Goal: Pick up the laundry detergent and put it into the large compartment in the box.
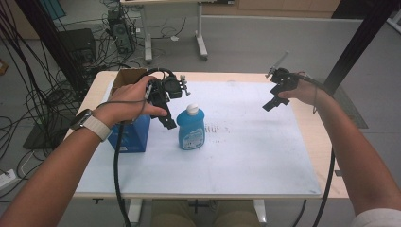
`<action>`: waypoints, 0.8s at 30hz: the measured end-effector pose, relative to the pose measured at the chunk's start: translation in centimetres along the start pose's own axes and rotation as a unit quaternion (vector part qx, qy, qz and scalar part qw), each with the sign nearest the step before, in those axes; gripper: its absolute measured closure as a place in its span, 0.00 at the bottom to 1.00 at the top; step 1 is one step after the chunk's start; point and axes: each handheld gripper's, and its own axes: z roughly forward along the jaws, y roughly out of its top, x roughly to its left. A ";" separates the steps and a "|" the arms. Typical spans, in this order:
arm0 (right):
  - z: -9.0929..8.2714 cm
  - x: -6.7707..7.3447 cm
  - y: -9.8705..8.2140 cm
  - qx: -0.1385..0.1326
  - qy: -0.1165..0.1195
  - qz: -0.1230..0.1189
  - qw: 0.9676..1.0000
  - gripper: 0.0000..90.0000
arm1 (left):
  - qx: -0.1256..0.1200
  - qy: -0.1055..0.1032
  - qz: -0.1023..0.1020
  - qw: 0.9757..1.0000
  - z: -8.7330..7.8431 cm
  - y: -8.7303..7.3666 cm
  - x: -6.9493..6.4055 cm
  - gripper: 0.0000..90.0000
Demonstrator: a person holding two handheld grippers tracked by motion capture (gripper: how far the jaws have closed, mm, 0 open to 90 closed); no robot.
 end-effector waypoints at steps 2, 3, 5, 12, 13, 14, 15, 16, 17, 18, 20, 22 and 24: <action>0.0 0.0 0.1 0.000 -0.001 -0.001 1.000 0.06 | -0.001 -0.001 -0.002 1.000 -0.1 -0.1 0.0 0.08; -0.1 0.0 0.1 -0.001 -0.001 -0.001 1.000 0.06 | -0.002 -0.001 -0.003 1.000 -0.2 -0.1 0.0 0.08; -0.1 0.2 0.2 -0.001 -0.001 -0.002 1.000 0.06 | -0.006 0.000 -0.006 1.000 -0.4 -0.2 0.0 0.07; -0.1 0.2 0.3 -0.001 -0.002 -0.004 1.000 0.06 | -0.010 0.001 -0.007 1.000 -0.6 -0.3 -0.1 0.07; -0.1 0.2 0.2 -0.001 -0.002 -0.004 1.000 0.06 | -0.008 0.000 -0.006 1.000 -0.6 -0.3 -0.1 0.07; -0.1 0.2 0.2 -0.001 -0.002 -0.004 1.000 0.06 | -0.008 0.000 -0.006 1.000 -0.6 -0.3 -0.1 0.07; -0.1 0.2 0.2 0.000 -0.002 -0.003 1.000 0.06 | -0.008 0.001 -0.007 1.000 -0.6 -0.3 -0.1 0.07; -0.2 0.2 0.1 0.000 -0.002 -0.002 1.000 0.06 | -0.009 0.000 -0.008 1.000 -0.6 -0.3 -0.1 0.07; -0.2 0.2 0.1 0.000 -0.002 -0.002 1.000 0.06 | -0.009 0.001 -0.007 1.000 -0.5 -0.3 -0.1 0.07; -0.2 0.2 0.1 0.000 -0.003 -0.001 1.000 0.06 | -0.009 0.001 -0.007 1.000 -0.5 -0.3 -0.1 0.07; -0.2 0.2 0.0 0.000 -0.003 0.000 1.000 0.06 | -0.009 0.001 -0.007 1.000 -0.5 -0.3 -0.1 0.07; -0.2 0.1 0.0 0.000 -0.003 0.001 1.000 0.06 | -0.011 0.000 -0.007 1.000 -0.5 -0.2 -0.1 0.07; -0.2 0.1 -0.1 -0.001 -0.003 0.000 1.000 0.06 | -0.013 -0.001 -0.009 1.000 -0.6 -0.2 0.0 0.07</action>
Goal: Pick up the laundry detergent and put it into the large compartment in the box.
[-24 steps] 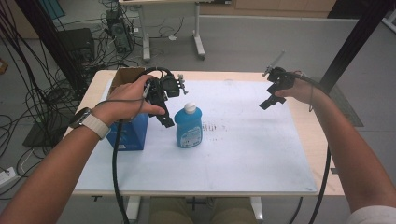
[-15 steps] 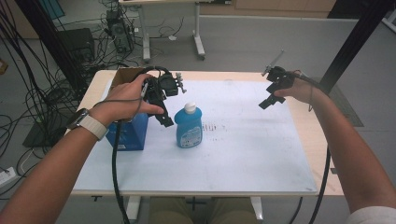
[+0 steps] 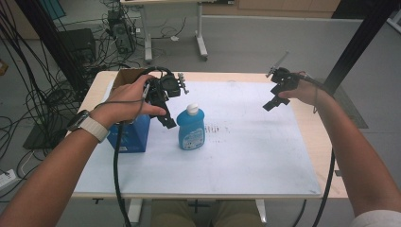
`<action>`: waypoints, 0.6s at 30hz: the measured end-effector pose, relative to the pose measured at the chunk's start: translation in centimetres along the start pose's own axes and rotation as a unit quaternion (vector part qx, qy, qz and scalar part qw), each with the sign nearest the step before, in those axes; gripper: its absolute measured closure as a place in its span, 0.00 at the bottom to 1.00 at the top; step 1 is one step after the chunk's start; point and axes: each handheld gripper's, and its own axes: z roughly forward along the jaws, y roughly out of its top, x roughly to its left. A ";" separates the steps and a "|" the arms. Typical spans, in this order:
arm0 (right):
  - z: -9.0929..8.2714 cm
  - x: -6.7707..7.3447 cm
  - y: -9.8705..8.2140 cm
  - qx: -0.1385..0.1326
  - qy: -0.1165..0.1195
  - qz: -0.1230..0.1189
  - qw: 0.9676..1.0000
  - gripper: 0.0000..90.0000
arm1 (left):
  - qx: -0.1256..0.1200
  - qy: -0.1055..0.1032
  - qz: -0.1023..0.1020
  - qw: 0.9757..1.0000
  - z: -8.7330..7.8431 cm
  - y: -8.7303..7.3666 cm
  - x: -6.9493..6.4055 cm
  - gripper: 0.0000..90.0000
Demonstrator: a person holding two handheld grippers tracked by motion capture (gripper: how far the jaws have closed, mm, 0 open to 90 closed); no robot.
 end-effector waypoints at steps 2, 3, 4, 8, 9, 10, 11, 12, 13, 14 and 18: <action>0.0 0.0 0.0 0.000 0.000 0.001 1.000 0.06 | 0.001 -0.001 0.000 1.000 0.0 0.0 0.0 0.07; 0.0 0.0 0.0 -0.001 0.000 0.001 1.000 0.06 | 0.000 -0.001 0.000 1.000 0.0 0.0 0.0 0.07; -0.1 0.0 0.0 -0.001 0.000 0.001 1.000 0.06 | 0.000 0.000 0.000 1.000 0.0 0.0 0.0 0.07; -0.1 0.0 0.0 -0.001 0.000 0.001 1.000 0.06 | 0.000 0.001 0.000 1.000 0.0 0.0 0.0 0.07; -0.1 0.0 0.0 -0.002 -0.001 0.001 1.000 0.06 | 0.000 0.001 -0.001 1.000 0.0 0.0 0.0 0.07; -0.1 0.0 0.0 -0.002 -0.001 0.001 1.000 0.06 | 0.001 0.001 0.000 1.000 0.0 0.0 0.0 0.07; -0.1 0.0 0.0 -0.002 -0.001 0.000 1.000 0.06 | 0.000 0.001 0.000 1.000 -0.1 0.0 0.0 0.07; -0.1 0.0 0.0 -0.002 -0.001 0.000 1.000 0.06 | -0.001 0.001 -0.001 1.000 -0.1 0.0 0.0 0.07; -0.1 0.0 0.0 -0.001 -0.001 0.000 1.000 0.06 | -0.001 0.001 -0.002 1.000 -0.1 0.0 0.0 0.07; -0.1 0.0 0.0 -0.001 -0.001 0.000 1.000 0.06 | -0.002 0.001 -0.003 1.000 -0.2 0.0 0.0 0.07; -0.1 0.0 0.0 -0.002 0.001 0.000 1.000 0.07 | -0.006 0.001 -0.002 1.000 -0.4 0.2 -0.1 0.07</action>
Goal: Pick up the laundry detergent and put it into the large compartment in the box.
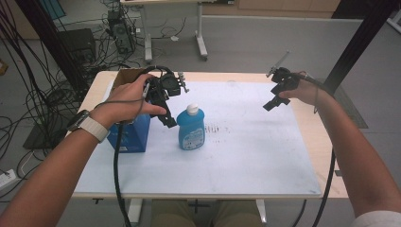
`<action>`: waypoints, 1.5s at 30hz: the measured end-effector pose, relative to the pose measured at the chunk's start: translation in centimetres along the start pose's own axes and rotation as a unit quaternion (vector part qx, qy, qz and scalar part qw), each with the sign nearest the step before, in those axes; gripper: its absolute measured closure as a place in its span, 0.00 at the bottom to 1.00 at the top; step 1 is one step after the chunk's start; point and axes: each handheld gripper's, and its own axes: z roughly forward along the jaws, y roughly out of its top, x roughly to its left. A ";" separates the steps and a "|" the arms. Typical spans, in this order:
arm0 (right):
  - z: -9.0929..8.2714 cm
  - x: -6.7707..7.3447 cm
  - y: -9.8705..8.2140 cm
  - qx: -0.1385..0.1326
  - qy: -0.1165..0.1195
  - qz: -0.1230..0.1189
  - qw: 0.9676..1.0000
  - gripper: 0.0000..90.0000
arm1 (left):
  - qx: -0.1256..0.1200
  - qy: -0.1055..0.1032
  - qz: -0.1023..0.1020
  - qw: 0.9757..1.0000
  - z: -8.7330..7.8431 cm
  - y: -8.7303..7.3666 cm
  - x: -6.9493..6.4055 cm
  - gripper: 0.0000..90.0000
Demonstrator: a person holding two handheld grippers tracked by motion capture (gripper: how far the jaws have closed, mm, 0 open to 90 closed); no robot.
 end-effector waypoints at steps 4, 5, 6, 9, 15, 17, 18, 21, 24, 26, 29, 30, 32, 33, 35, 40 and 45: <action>0.0 0.0 0.0 0.000 0.001 0.000 1.000 0.07 | -0.001 0.000 0.006 1.000 -0.3 0.5 -0.2 0.06; 0.0 0.0 0.0 0.000 0.001 0.000 1.000 0.07 | -0.003 0.000 0.006 1.000 -0.3 0.7 -0.3 0.06; 0.0 0.0 0.0 0.000 0.001 0.001 1.000 0.07 | -0.003 0.000 0.007 1.000 -0.3 0.7 -0.3 0.06; 0.0 0.0 0.0 0.000 0.001 0.002 1.000 0.07 | -0.008 -0.001 0.007 1.000 -0.3 1.1 -0.2 0.05; -0.1 0.0 -0.2 0.000 -0.001 0.002 1.000 0.07 | -0.016 -0.002 0.009 1.000 -0.1 1.8 -0.2 0.05; -0.2 0.0 -0.2 -0.001 0.000 0.002 1.000 0.07 | -0.015 -0.004 0.011 1.000 -0.1 2.0 -0.2 0.05; -0.2 0.0 -0.2 -0.001 -0.001 0.002 1.000 0.07 | -0.014 -0.005 0.011 1.000 0.0 2.1 -0.2 0.06; -0.3 0.0 -0.3 -0.002 -0.002 0.004 1.000 0.07 | -0.014 -0.005 0.012 1.000 0.2 2.3 -0.1 0.06; -0.4 -0.1 -0.3 -0.003 -0.002 0.005 1.000 0.07 | -0.015 -0.006 0.012 1.000 0.3 2.7 0.1 0.06; -0.5 -0.1 -0.3 -0.004 -0.002 0.004 1.000 0.07 | -0.016 -0.008 0.013 1.000 0.4 2.9 0.1 0.06; -0.4 0.0 -0.3 -0.002 -0.002 0.004 1.000 0.07 | -0.015 -0.009 0.016 1.000 0.5 3.3 0.2 0.06; -0.4 0.0 -0.3 -0.003 -0.002 0.005 1.000 0.07 | -0.014 -0.009 0.016 1.000 0.6 3.5 0.2 0.06; -0.4 0.0 -0.2 -0.002 -0.002 0.005 1.000 0.07 | -0.016 -0.009 0.017 1.000 0.7 3.7 0.3 0.06; -0.4 0.0 -0.2 -0.003 -0.001 0.005 1.000 0.07 | -0.015 -0.009 0.018 1.000 0.8 3.8 0.3 0.06; -0.4 -0.1 -0.2 -0.003 -0.002 0.005 1.000 0.07 | -0.015 -0.009 0.020 1.000 0.9 4.0 0.4 0.07; -0.5 -0.1 -0.3 -0.004 -0.002 0.006 1.000 0.07 | -0.012 -0.010 0.021 1.000 1.2 4.4 0.5 0.07; -0.5 -0.2 -0.5 -0.005 -0.003 0.007 1.000 0.07 | -0.012 -0.009 0.022 1.000 1.5 4.8 0.7 0.07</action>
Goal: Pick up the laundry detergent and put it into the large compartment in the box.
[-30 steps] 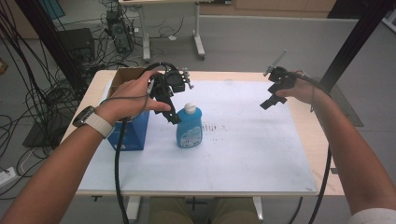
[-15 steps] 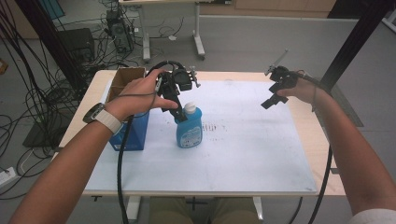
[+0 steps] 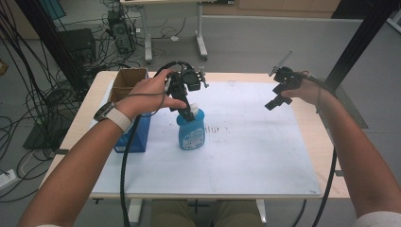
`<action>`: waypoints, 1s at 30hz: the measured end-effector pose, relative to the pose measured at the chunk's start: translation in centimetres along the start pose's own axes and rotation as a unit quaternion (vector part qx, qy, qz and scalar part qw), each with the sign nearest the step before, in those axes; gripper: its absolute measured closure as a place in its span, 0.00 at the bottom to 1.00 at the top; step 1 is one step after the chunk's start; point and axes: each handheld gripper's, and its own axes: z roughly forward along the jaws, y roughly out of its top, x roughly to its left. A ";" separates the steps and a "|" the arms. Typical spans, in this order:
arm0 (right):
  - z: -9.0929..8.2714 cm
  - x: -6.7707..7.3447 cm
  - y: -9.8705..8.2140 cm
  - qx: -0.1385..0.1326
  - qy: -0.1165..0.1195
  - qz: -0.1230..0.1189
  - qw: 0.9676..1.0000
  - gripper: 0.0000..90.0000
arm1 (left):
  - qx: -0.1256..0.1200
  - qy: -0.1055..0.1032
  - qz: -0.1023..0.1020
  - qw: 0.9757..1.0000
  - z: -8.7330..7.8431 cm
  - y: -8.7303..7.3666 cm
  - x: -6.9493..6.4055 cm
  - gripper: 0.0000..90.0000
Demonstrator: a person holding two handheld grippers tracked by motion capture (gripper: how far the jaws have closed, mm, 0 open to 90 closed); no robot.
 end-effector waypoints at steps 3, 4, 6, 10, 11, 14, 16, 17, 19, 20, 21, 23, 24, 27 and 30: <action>0.0 0.0 0.0 0.000 0.000 0.000 1.000 0.07 | -0.001 -0.001 0.000 1.000 0.1 0.1 0.0 0.07; 0.0 0.0 0.0 0.000 0.000 0.000 1.000 0.07 | -0.002 -0.001 0.001 1.000 0.2 0.1 0.1 0.07; 0.0 0.0 -0.1 0.000 0.000 0.000 1.000 0.07 | -0.001 -0.002 0.004 1.000 0.2 0.2 0.1 0.06; -0.1 0.0 -0.1 -0.002 0.000 0.000 1.000 0.07 | -0.003 -0.001 0.004 1.000 0.4 0.3 0.0 0.06; -0.1 0.0 -0.1 -0.002 0.000 0.001 1.000 0.07 | -0.004 -0.001 0.004 1.000 0.5 0.3 -0.1 0.06; 0.0 0.0 -0.2 -0.001 0.000 0.002 1.000 0.07 | -0.003 -0.001 0.007 1.000 0.6 0.5 -0.2 0.06; 0.0 0.0 -0.2 -0.001 0.000 0.002 1.000 0.07 | -0.003 -0.001 0.008 1.000 0.8 0.5 -0.2 0.06; 0.0 0.0 -0.2 -0.001 0.000 0.002 1.000 0.07 | -0.003 -0.001 0.008 1.000 0.8 0.6 -0.2 0.06; 0.0 0.0 -0.3 -0.002 0.000 0.002 1.000 0.07 | -0.003 -0.002 0.009 1.000 0.9 0.6 -0.3 0.06; 0.0 0.0 -0.3 -0.002 0.000 0.003 1.000 0.07 | -0.002 -0.001 0.009 1.000 1.0 0.6 -0.3 0.06; 0.0 0.0 -0.3 -0.002 0.000 0.003 1.000 0.07 | -0.001 -0.002 0.010 1.000 1.1 0.6 -0.3 0.06; 0.0 0.0 -0.4 -0.002 0.000 0.002 1.000 0.07 | -0.001 -0.002 0.008 1.000 1.3 0.5 -0.4 0.06; 0.0 0.0 -0.4 -0.002 0.001 0.002 1.000 0.07 | 0.000 -0.003 0.008 1.000 1.4 0.5 -0.4 0.06; 0.1 0.0 -0.4 -0.002 0.001 0.005 1.000 0.07 | 0.001 -0.002 0.006 1.000 1.7 0.4 -0.4 0.06; 0.2 0.0 -0.5 -0.001 0.002 0.005 1.000 0.07 | 0.004 -0.002 0.005 1.000 1.9 0.4 -0.4 0.06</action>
